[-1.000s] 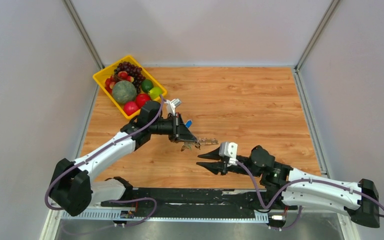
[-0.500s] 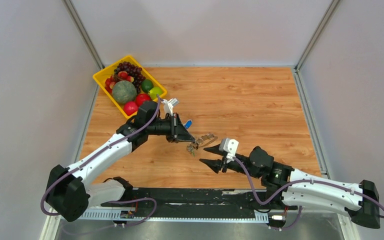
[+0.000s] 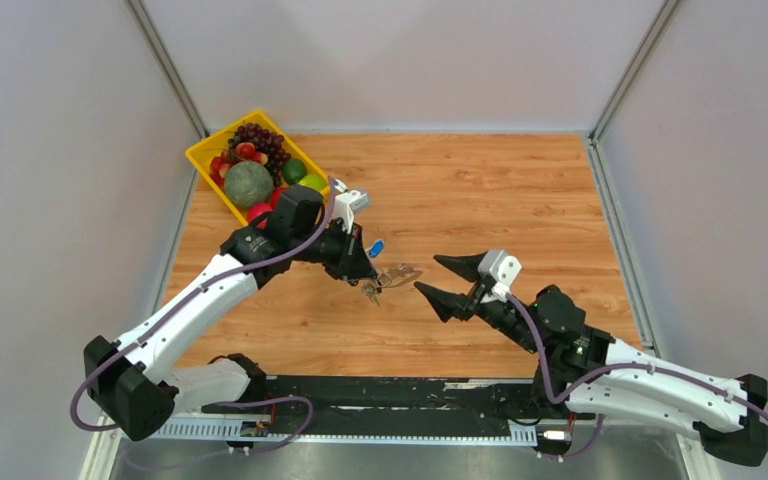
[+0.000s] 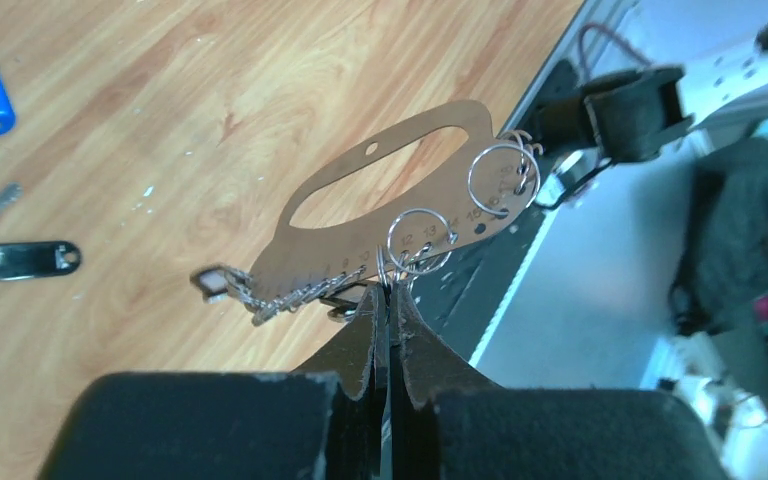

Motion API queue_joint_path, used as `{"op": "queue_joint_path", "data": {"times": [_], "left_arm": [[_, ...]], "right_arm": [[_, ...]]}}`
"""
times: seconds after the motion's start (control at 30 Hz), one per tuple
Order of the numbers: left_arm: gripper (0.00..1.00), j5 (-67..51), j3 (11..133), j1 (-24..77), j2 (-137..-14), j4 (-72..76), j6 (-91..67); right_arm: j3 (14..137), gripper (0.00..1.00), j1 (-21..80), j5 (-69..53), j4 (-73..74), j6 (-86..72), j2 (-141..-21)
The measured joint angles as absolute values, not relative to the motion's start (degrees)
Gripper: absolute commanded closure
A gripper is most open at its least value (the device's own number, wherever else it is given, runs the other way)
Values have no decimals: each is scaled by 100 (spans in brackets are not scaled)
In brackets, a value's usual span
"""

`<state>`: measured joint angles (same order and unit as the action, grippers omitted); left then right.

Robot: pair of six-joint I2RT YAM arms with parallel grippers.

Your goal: Remove the keys from the keyring

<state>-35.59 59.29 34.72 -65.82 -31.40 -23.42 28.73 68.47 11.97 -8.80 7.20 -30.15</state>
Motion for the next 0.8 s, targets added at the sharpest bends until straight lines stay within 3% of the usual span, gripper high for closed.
{"op": "queue_joint_path", "data": {"times": [0.17, 0.37, 0.8], "left_arm": [[100, -2978, 6407, 3804, -6591, -3929, -1083], [100, -2593, 6698, 4080, -6589, -4547, 130], [100, -3079, 6812, 4230, -6130, -5192, 2062]], "right_arm": [[3684, 50, 6453, 1208, -659, 443, -3951], [4241, 65, 5695, 349, -447, 128, -4792], [4130, 65, 5376, -2436, -624, 272, -5631]]}}
